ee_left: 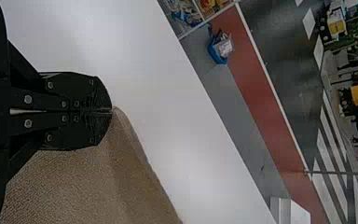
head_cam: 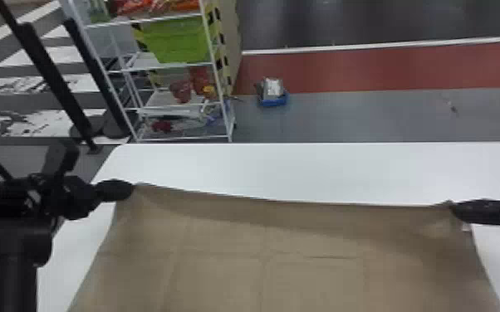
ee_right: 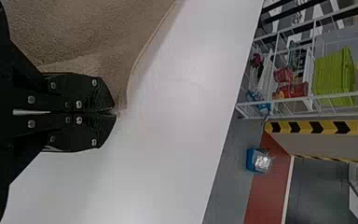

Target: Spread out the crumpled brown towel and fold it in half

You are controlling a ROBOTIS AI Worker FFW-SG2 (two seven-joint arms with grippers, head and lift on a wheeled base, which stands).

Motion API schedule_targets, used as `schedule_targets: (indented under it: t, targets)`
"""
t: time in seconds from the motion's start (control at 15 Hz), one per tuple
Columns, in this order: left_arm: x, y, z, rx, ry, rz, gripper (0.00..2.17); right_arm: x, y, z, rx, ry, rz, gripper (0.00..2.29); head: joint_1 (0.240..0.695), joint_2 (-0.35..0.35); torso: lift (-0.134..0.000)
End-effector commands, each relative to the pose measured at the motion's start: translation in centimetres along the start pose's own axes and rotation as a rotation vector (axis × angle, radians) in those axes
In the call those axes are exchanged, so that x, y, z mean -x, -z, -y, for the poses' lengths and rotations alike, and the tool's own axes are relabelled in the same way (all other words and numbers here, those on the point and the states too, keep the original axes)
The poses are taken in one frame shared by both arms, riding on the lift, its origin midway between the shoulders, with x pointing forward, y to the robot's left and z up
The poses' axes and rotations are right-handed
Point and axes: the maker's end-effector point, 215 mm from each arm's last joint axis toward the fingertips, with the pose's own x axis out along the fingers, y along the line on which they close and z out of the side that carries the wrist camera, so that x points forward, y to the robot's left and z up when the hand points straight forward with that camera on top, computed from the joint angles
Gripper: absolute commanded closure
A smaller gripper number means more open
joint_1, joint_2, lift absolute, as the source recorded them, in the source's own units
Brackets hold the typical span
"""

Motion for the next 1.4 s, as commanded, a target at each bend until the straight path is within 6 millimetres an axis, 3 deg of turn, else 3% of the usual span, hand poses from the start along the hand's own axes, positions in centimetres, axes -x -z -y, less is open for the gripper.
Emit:
schedule_targets:
  t: [0.0,0.33,0.67,0.8,1.13,1.33]
  targets:
    - [1.3,0.5,0.1,-0.03,-0.017,0.032,1.46,1.3,0.5,-1.6,0.062,-0.025,-0.015,1.43,0.695,0.2,-0.124]
    - [4.4,1.3,2.2,-0.145,-0.021,0.082,1.46,3.9,1.3,-6.3,0.174,-0.171,-0.043,1.42,0.695,0.249,-0.124]
    - [7.8,0.8,5.1,-0.356,-0.007,0.124,1.46,5.6,1.4,-8.4,0.294,-0.297,-0.053,1.43,0.695,0.283,-0.124]
    - [8.8,0.9,5.9,-0.431,0.011,0.129,1.46,6.2,1.1,-7.7,0.354,-0.294,-0.048,1.43,0.695,0.284,-0.124]
    - [11.4,2.3,6.5,-0.55,-0.003,0.126,1.46,8.1,1.1,-2.2,0.403,-0.198,-0.049,1.43,0.695,0.25,-0.124]
    - [12.3,3.4,8.3,-0.63,0.022,0.115,1.46,8.6,3.5,-1.3,0.447,-0.181,-0.097,1.43,0.695,0.219,-0.124]
